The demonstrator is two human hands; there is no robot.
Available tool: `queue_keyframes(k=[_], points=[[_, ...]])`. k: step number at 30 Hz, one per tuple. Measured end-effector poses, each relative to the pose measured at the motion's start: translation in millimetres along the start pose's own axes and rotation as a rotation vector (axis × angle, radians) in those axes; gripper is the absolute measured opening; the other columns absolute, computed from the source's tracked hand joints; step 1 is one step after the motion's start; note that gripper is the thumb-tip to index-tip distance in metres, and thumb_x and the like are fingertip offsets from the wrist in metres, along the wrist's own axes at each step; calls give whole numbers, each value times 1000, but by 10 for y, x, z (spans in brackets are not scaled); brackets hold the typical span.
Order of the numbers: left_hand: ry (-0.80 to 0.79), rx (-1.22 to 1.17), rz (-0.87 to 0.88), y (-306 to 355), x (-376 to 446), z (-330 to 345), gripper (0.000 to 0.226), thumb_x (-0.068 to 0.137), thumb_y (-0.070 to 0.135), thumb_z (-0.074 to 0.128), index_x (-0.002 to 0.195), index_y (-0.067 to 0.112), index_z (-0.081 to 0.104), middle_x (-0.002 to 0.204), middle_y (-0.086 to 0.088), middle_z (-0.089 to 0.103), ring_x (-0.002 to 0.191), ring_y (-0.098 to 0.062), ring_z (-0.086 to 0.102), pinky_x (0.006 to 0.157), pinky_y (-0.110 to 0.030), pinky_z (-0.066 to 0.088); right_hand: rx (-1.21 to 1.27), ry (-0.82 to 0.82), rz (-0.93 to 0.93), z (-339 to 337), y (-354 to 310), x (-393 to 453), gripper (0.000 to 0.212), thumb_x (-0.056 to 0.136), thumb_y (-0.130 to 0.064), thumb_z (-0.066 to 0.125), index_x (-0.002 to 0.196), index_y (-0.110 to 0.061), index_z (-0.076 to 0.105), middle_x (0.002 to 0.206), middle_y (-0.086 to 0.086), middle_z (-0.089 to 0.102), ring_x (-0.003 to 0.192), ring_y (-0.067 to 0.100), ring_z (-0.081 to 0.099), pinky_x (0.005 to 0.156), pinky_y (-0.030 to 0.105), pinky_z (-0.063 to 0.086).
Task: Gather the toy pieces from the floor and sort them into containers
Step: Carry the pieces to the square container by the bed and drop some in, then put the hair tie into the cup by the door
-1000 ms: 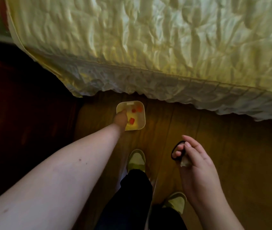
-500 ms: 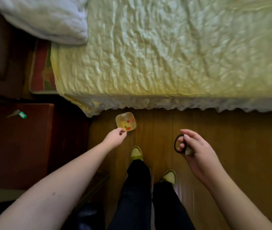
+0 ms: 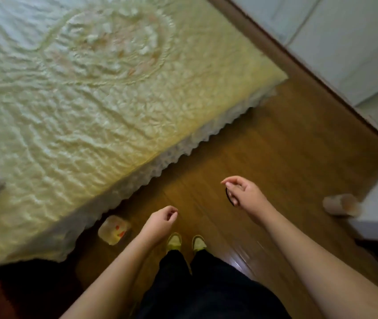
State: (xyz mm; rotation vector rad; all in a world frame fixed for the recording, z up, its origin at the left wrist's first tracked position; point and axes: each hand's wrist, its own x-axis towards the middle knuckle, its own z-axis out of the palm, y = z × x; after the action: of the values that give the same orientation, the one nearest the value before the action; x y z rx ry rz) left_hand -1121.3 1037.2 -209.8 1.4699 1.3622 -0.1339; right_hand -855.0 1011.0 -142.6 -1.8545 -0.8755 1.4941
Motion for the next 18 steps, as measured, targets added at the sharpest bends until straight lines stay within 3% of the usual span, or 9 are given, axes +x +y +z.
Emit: queue_keyframes(k=[3, 6, 11, 15, 18], points=[[-85, 172, 176, 600, 145, 68, 20, 98, 33, 46, 112, 29, 60, 96, 12, 64, 77, -5, 64, 64, -24, 57, 45, 253, -66, -429, -1, -299, 16, 95, -34, 52, 97, -32, 68, 57, -7, 53, 49, 8, 47, 45, 21, 39], [-138, 337, 309, 1063, 287, 125, 20, 98, 34, 44, 108, 31, 61, 94, 12, 65, 79, -5, 64, 71, -28, 57, 100, 417, -110, -766, 60, -526, 18, 97, -26, 52, 92, -30, 68, 56, -8, 52, 51, 10, 48, 50, 25, 42], [-250, 541, 518, 1822, 501, 437, 23, 98, 36, 42, 107, 30, 62, 90, 12, 64, 71, -2, 59, 53, -16, 42, 172, 708, -112, -1342, 292, -920, 18, 97, -30, 52, 92, -33, 69, 55, -11, 52, 57, 12, 50, 60, 33, 41], [-337, 665, 652, 2407, 664, 813, 23, 96, 38, 44, 108, 31, 62, 95, 14, 61, 77, 0, 57, 57, -16, 40, 153, 808, -73, -1737, 529, -1196, 18, 97, -33, 51, 91, -38, 68, 60, -16, 54, 60, 5, 53, 57, 24, 43], [-349, 762, 743, 2840, 804, 1113, 21, 94, 41, 46, 107, 34, 61, 95, 15, 61, 78, 1, 54, 59, -17, 39, 187, 850, 0, -2044, 739, -1346, 18, 96, -36, 51, 90, -41, 67, 75, -18, 60, 71, 3, 55, 60, 20, 42]])
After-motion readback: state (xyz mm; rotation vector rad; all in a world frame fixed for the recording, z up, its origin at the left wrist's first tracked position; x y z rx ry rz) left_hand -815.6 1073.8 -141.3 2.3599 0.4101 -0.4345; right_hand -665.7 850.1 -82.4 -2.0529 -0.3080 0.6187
